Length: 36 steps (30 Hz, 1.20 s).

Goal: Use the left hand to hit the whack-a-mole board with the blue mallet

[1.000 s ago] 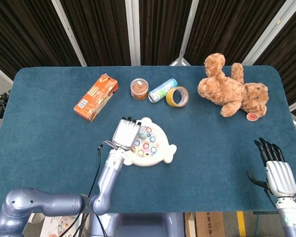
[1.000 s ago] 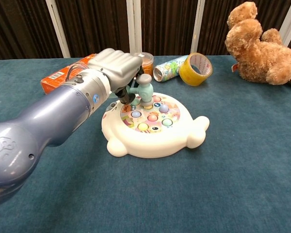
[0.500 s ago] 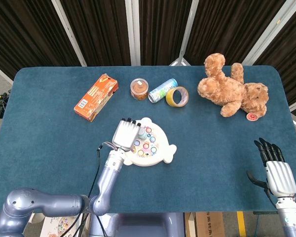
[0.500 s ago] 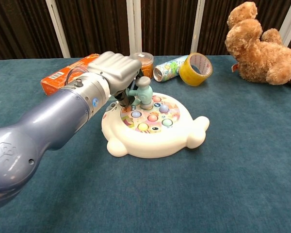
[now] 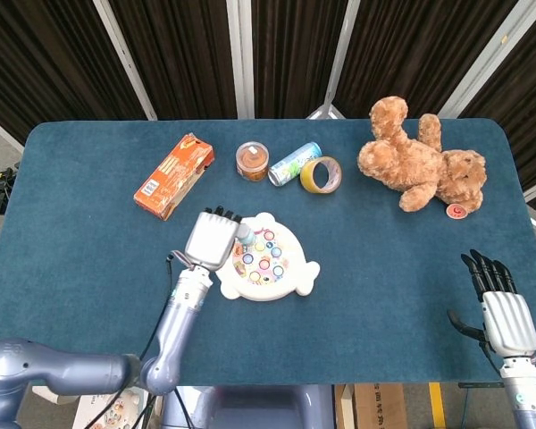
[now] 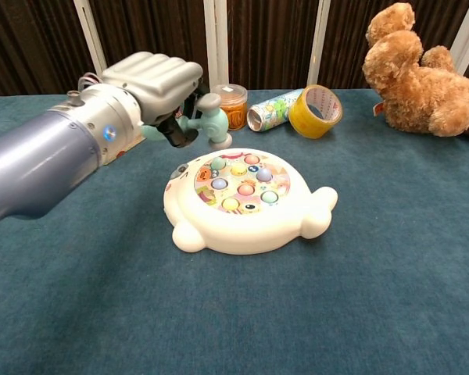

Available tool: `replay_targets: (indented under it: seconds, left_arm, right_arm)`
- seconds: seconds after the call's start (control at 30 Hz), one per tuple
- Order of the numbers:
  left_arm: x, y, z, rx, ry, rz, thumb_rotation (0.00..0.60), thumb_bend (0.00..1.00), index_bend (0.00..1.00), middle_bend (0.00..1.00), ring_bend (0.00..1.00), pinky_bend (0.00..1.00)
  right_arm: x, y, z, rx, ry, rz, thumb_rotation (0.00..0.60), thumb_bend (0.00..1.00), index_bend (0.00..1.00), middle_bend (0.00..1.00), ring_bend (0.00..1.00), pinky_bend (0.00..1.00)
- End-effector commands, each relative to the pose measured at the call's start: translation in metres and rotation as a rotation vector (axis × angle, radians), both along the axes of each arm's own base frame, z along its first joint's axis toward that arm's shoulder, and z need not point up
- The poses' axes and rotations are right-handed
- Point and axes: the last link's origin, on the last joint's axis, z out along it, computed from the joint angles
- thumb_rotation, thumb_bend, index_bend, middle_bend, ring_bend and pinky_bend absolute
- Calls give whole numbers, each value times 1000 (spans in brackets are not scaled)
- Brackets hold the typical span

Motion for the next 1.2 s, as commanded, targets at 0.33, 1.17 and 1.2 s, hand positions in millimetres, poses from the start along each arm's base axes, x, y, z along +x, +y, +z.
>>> replay_targets:
  seconds: [0.33, 1.17, 1.2]
  left_arm:
    - [-83, -22, 39, 5, 22, 98, 600, 643, 650, 482, 372, 508]
    - [-169, -43, 20, -60, 48, 206, 600, 634, 608, 482, 372, 508]
    - [-169, -43, 18, -63, 52, 203, 600, 634, 607, 482, 372, 508]
  right_arm:
    - [1, 1, -1, 0, 18, 13, 600, 320, 0, 0, 0, 0]
    - [1, 0, -3, 5, 20, 12, 600, 319, 0, 0, 0, 0]
    - [1, 0, -3, 5, 20, 13, 600, 320, 0, 0, 0, 0]
